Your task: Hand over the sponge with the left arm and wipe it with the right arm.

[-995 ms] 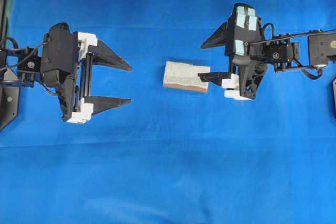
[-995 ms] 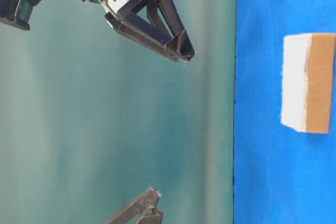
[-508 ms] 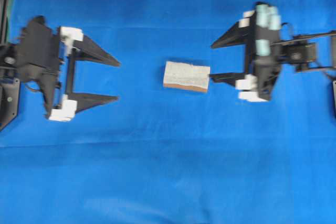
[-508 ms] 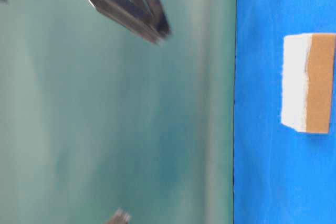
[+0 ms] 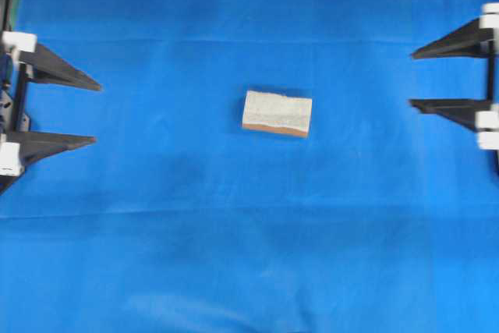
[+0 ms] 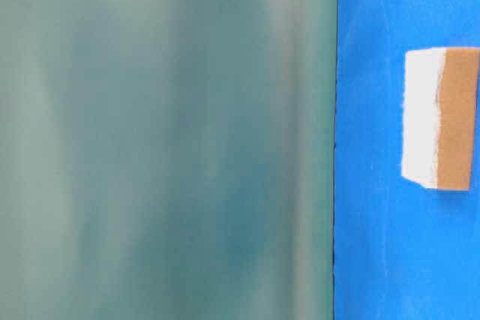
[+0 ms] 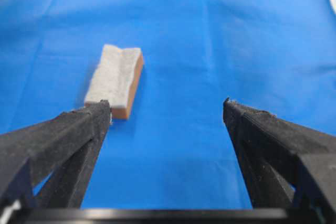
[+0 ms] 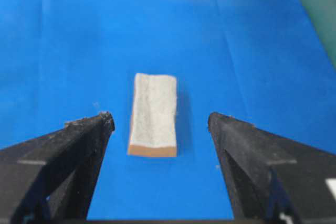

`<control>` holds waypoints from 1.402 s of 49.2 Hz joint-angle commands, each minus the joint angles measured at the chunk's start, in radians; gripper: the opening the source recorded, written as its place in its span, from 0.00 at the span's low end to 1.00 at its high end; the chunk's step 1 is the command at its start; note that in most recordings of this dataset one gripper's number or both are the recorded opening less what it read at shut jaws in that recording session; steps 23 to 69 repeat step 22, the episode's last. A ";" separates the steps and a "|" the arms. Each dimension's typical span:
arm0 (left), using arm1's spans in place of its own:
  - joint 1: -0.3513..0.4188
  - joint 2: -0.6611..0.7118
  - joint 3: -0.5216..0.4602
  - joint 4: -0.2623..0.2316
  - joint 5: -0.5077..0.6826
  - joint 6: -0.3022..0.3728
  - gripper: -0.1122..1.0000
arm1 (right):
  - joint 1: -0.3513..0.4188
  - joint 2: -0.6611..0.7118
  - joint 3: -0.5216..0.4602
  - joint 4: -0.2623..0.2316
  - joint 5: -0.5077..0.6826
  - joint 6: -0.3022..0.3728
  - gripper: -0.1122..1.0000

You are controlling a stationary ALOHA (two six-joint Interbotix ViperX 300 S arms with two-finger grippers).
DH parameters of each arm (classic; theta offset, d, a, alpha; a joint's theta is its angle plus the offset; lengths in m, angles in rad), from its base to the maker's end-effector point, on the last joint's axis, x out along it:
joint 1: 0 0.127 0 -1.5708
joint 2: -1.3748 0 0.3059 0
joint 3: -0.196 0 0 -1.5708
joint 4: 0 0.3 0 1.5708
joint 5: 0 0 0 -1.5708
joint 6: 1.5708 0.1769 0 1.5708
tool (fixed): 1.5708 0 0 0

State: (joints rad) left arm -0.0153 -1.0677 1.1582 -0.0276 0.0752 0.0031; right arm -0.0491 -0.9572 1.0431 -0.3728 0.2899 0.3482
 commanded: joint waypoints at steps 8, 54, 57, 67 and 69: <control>0.003 -0.164 0.078 0.002 0.035 -0.003 0.92 | 0.006 -0.187 0.129 0.071 0.012 0.002 0.76; 0.005 -0.253 0.155 0.002 0.060 -0.008 0.92 | 0.006 -0.247 0.233 0.130 -0.023 0.002 0.74; 0.005 -0.253 0.155 0.002 0.060 -0.008 0.92 | 0.006 -0.247 0.233 0.130 -0.023 0.002 0.74; 0.005 -0.253 0.155 0.002 0.060 -0.008 0.92 | 0.006 -0.247 0.233 0.130 -0.023 0.002 0.74; 0.005 -0.253 0.155 0.002 0.060 -0.008 0.92 | 0.006 -0.247 0.233 0.130 -0.023 0.002 0.74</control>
